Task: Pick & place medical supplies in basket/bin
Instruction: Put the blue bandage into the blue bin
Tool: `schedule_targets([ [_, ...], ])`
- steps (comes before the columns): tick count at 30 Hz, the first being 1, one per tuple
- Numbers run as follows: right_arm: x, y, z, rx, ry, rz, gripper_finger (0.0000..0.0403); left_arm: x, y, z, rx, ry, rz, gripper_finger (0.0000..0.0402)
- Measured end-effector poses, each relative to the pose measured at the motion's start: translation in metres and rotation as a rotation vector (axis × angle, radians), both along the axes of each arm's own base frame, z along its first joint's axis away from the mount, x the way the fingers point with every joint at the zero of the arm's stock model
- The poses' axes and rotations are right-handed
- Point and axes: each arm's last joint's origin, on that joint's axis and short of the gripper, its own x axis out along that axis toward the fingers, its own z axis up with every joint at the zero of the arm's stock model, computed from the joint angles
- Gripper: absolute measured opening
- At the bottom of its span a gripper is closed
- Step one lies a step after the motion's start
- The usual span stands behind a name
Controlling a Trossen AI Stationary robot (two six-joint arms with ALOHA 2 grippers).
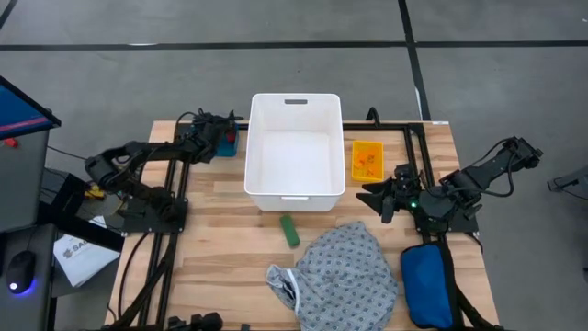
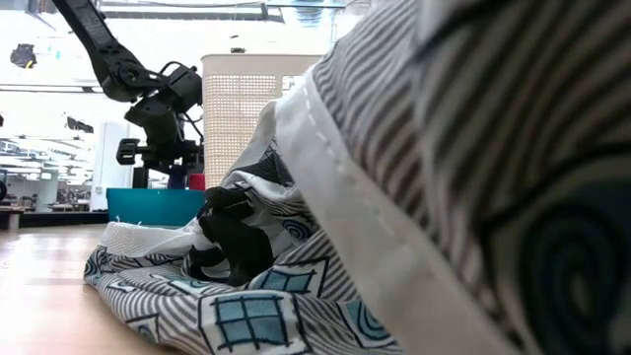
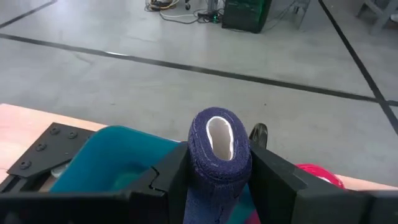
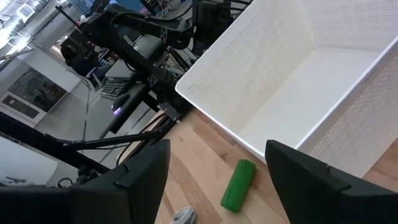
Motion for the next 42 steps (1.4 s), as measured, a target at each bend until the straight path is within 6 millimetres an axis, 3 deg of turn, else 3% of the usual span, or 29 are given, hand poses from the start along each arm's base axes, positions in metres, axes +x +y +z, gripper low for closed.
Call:
schedule_targets([
  [14, -0.0002, -0.0001, -0.0005, -0.008, 0.006, 0.001, 0.0260, 0.0052, 0.0019, -0.0082, -0.015, -0.007, -0.029, 0.0136],
  [31, -0.0003, -0.0002, -0.0009, -0.011, 0.011, 0.003, 0.0260, 0.0077, 0.0036, -0.0045, 0.003, -0.009, -0.075, 0.0188],
  [42, -0.0006, -0.0004, -0.0016, -0.016, 0.019, 0.003, 0.0260, 0.0072, 0.0029, -0.0024, 0.008, -0.011, -0.073, 0.0187],
])
